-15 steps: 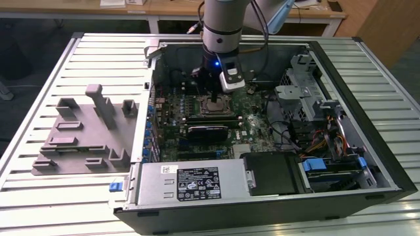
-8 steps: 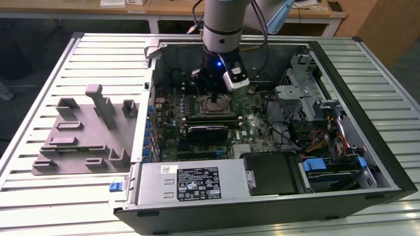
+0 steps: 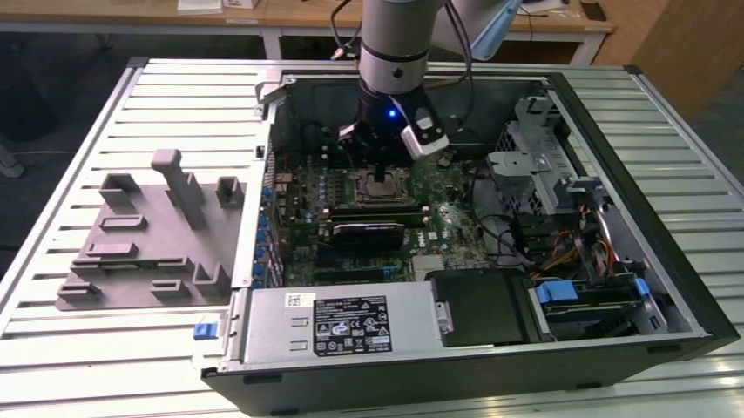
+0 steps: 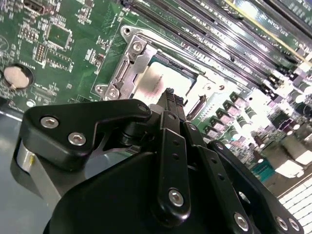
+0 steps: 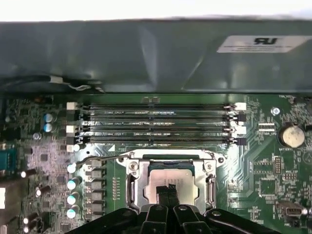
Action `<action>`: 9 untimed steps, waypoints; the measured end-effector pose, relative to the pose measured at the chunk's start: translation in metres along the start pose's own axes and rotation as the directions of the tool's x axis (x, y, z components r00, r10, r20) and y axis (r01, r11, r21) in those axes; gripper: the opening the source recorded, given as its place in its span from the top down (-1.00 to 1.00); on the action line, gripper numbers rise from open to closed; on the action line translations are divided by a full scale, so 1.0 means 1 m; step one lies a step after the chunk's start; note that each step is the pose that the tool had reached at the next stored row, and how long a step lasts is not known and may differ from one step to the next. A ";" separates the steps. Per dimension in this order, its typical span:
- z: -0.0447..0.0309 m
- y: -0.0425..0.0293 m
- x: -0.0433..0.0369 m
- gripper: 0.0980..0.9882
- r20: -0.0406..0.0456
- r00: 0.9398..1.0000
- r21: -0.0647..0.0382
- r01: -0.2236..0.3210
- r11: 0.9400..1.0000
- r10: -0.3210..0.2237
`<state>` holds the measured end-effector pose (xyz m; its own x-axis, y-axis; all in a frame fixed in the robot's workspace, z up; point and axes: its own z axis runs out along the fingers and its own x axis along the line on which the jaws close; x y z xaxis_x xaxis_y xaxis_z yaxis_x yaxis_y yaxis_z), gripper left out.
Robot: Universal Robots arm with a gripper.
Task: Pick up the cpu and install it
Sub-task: 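Close the cpu cover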
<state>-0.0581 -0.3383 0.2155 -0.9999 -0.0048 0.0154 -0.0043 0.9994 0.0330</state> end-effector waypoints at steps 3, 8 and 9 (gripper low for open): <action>0.0000 0.0000 0.0000 0.98 0.000 1.000 0.000 0.003 1.000 -0.003; 0.0001 0.0000 0.0000 0.98 0.000 1.000 0.000 0.004 1.000 -0.004; 0.0001 0.0000 0.0000 0.98 0.000 1.000 0.000 0.004 1.000 -0.004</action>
<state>-0.0581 -0.3383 0.2153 -0.9998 -0.0088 0.0155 -0.0083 0.9994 0.0331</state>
